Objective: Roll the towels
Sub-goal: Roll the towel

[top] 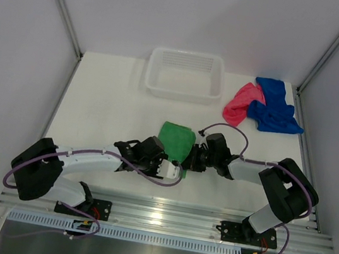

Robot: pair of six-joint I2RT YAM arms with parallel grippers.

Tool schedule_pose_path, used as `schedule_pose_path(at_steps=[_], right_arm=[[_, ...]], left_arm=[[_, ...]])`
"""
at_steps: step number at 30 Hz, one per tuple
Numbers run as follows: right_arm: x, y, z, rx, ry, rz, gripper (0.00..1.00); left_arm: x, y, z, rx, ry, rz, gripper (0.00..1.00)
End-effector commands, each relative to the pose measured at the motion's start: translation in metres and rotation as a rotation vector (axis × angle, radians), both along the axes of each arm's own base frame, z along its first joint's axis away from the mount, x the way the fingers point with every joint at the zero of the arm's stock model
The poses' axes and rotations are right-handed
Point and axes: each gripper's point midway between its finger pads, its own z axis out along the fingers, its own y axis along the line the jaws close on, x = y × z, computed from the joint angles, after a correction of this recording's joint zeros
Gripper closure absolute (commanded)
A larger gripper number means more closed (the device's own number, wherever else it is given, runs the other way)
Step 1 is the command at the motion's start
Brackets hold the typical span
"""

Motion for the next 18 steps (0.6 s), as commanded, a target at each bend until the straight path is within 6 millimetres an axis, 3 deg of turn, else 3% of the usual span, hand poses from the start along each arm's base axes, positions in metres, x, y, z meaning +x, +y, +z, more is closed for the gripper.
schedule_pose_path(at_steps=[1,7,18], right_arm=[[0.005,-0.013,-0.014,-0.083,-0.003,-0.031,0.89],[0.005,-0.015,-0.013,-0.093,-0.013,-0.027,0.89],[0.005,-0.017,-0.014,-0.099,-0.018,-0.03,0.89]], left_arm=[[0.03,-0.015,0.02,-0.041,-0.18,-0.007,0.49],[0.005,-0.014,0.017,-0.065,-0.125,-0.071,0.48],[0.01,-0.024,0.013,-0.042,-0.096,-0.075,0.47]])
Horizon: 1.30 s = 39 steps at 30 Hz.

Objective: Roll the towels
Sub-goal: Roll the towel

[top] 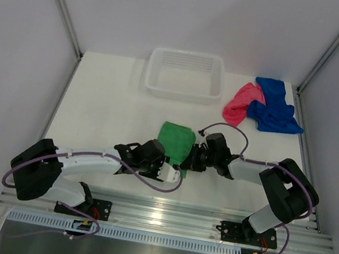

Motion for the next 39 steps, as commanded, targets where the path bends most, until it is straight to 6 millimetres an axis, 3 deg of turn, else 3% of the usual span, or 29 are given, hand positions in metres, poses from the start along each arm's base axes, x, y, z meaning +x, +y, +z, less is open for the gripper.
schedule_pose_path(at_steps=[1,11,15,18,21,23,30,39], right_arm=[[0.004,-0.016,-0.014,-0.088,-0.009,-0.036,0.89],[0.003,-0.014,-0.01,-0.076,-0.021,-0.014,0.88],[0.003,-0.013,-0.005,-0.072,-0.038,-0.001,0.87],[0.001,-0.012,0.0,-0.059,-0.055,0.022,0.86],[0.0,-0.01,0.009,-0.038,-0.087,0.052,0.84],[-0.001,-0.01,0.015,-0.032,-0.113,0.081,0.82],[-0.008,-0.016,0.045,-0.037,-0.271,0.208,0.69],[-0.015,-0.024,0.088,-0.072,-0.703,0.364,0.59]], left_arm=[[0.005,-0.013,0.002,-0.012,0.006,-0.015,0.47],[0.019,0.002,-0.021,0.053,0.019,0.038,0.47],[0.024,0.006,-0.028,0.091,0.016,0.06,0.52],[0.023,0.008,-0.031,0.099,0.023,0.07,0.77],[0.024,0.01,-0.03,0.096,0.015,0.083,0.94],[0.023,0.012,-0.028,0.094,0.012,0.09,0.99],[0.013,0.01,-0.012,-0.001,0.117,0.113,1.0],[0.002,0.005,0.005,-0.086,0.273,0.115,0.99]])
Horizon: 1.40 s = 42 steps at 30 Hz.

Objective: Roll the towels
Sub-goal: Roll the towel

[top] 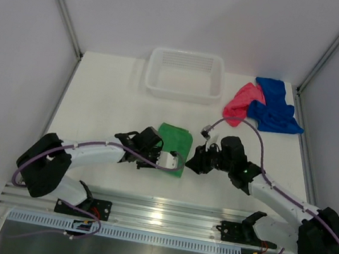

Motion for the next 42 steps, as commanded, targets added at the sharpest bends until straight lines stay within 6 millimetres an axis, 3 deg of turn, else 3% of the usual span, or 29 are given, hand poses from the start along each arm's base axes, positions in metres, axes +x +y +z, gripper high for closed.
schedule_pose_path(at_steps=[1,7,11,14,18,22,32,42], right_arm=[[-0.006,0.001,0.009,-0.052,-0.251,0.132,0.58],[-0.042,0.012,0.019,-0.086,-0.673,0.468,0.55],[-0.042,0.016,0.022,-0.09,-0.779,0.509,0.5],[-0.034,0.016,0.013,-0.13,-0.827,0.506,0.47],[-0.026,0.023,0.007,-0.151,-0.852,0.516,0.44],[-0.022,0.03,-0.012,-0.197,-0.796,0.577,0.43],[-0.005,0.034,-0.028,-0.271,-0.763,0.564,0.43],[-0.008,0.041,-0.043,-0.277,-0.679,0.598,0.52]], left_arm=[[-0.014,-0.012,0.018,-0.085,0.102,-0.016,0.99],[-0.012,-0.014,0.021,-0.097,0.218,0.005,0.99],[-0.011,-0.015,0.019,-0.111,0.266,0.004,0.99],[-0.011,-0.017,0.019,-0.107,0.295,-0.005,0.99],[-0.008,-0.018,0.019,-0.102,0.315,-0.009,0.99],[-0.006,-0.021,0.024,-0.118,0.344,-0.008,0.99],[-0.009,-0.023,0.018,-0.118,0.393,-0.01,0.99],[-0.011,-0.023,0.022,-0.134,0.409,-0.018,0.99]])
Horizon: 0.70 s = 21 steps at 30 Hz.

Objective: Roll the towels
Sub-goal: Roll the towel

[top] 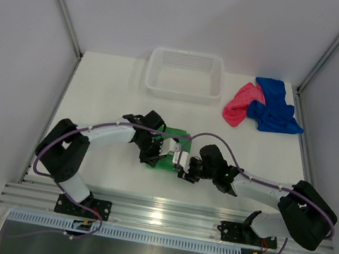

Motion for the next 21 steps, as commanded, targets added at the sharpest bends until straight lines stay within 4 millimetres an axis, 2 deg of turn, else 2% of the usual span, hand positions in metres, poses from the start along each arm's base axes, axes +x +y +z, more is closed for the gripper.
schedule_pose_path(at_steps=[1,4,5,6,9,11,12,14,15,16,21], right_arm=[[0.006,0.012,0.013,0.038,-0.014,0.005,0.55],[0.007,0.012,0.011,0.042,0.002,-0.022,0.65],[0.01,0.011,0.009,0.04,0.015,-0.054,0.71],[0.012,0.011,0.004,0.031,0.031,-0.074,0.84],[0.016,0.014,0.003,0.023,0.054,-0.099,0.99],[0.016,0.015,0.004,0.02,0.063,-0.101,1.0],[0.016,0.015,0.006,0.025,0.069,-0.106,1.0],[0.015,0.015,0.01,0.031,0.089,-0.114,1.0],[0.012,0.014,0.008,0.025,0.12,-0.119,1.0],[0.011,0.014,0.01,0.031,0.138,-0.114,1.0],[0.007,0.012,0.007,0.032,0.221,-0.124,1.0]], left_arm=[[-0.001,-0.01,0.012,-0.063,0.009,-0.038,0.99],[-0.003,-0.009,0.011,-0.069,0.017,-0.04,0.99],[-0.003,-0.009,0.011,-0.071,0.017,-0.039,0.99],[-0.002,-0.008,0.012,-0.077,0.017,-0.034,0.99],[0.0,-0.007,0.014,-0.086,0.023,-0.019,0.98],[0.0,-0.008,0.018,-0.101,0.028,-0.014,0.93],[0.0,-0.007,0.017,-0.101,0.035,-0.002,0.8],[-0.002,-0.004,0.016,-0.1,0.036,0.01,0.69],[0.009,-0.011,0.028,-0.129,-0.005,0.012,0.61],[-0.005,-0.001,0.015,-0.103,0.031,0.015,0.59],[-0.009,0.003,0.018,-0.111,0.01,0.024,0.54]])
